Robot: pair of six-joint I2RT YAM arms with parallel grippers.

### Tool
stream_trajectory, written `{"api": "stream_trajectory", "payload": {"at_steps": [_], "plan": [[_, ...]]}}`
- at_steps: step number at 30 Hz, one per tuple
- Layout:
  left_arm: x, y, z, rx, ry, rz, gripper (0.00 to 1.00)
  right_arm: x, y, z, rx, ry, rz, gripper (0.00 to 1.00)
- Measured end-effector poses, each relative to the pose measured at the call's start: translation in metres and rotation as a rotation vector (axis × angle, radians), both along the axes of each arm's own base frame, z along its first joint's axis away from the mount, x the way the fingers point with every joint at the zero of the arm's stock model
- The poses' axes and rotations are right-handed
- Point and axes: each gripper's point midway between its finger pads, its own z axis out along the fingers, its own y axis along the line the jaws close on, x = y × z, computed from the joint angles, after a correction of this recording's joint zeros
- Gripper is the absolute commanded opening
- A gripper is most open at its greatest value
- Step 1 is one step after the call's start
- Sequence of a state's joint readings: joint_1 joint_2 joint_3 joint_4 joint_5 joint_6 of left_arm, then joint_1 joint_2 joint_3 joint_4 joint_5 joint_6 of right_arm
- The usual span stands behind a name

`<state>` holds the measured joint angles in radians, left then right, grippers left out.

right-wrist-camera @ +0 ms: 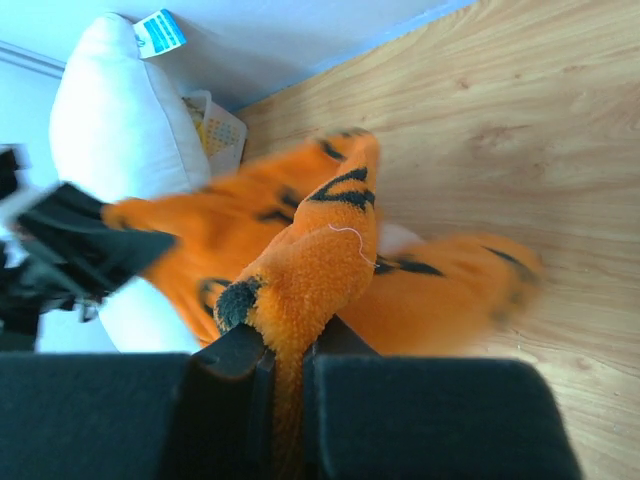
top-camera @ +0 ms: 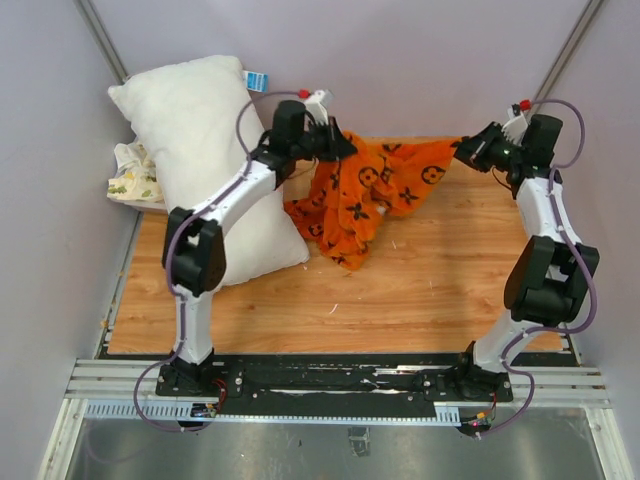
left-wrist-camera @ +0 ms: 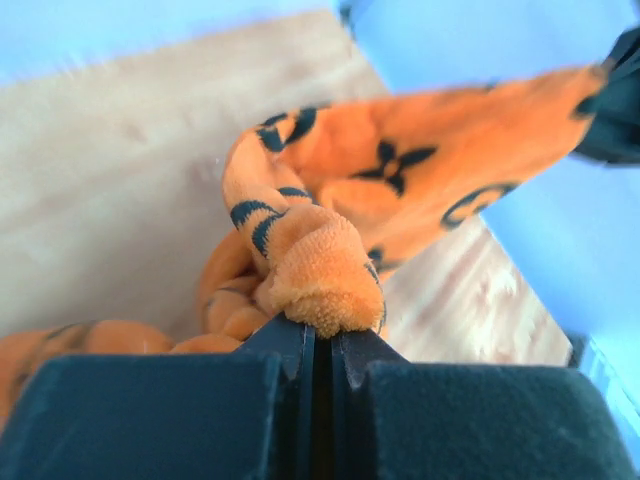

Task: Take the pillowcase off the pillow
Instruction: Fold the pillowcase at the center of the board.

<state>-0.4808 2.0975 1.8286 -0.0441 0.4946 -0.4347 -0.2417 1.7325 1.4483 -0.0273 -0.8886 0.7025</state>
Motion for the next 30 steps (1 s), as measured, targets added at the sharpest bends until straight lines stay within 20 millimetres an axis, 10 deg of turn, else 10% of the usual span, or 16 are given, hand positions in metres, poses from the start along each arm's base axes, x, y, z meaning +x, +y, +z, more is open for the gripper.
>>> {"api": "stream_trajectory", "payload": {"at_steps": [5, 9, 17, 21, 30], "plan": [[-0.009, 0.040, 0.115, -0.021, -0.322, 0.115, 0.00, -0.006, 0.002, 0.027, -0.014, -0.074, -0.002, 0.01], [-0.018, 0.050, 0.137, 0.023, -0.436, 0.151, 0.00, -0.011, 0.003, 0.044, -0.026, -0.122, -0.001, 0.01], [-0.028, 0.056, 0.072, 0.181, -0.364, 0.074, 0.16, -0.020, 0.003, 0.062, -0.058, -0.169, -0.014, 0.01], [-0.046, 0.043, 0.057, 0.185, -0.337, -0.065, 0.97, -0.028, 0.000, 0.075, -0.100, -0.207, -0.040, 0.01], [-0.042, 0.066, -0.047, 0.341, -0.078, 0.054, 0.99, -0.027, -0.003, 0.053, -0.109, -0.154, -0.055, 0.01]]}}
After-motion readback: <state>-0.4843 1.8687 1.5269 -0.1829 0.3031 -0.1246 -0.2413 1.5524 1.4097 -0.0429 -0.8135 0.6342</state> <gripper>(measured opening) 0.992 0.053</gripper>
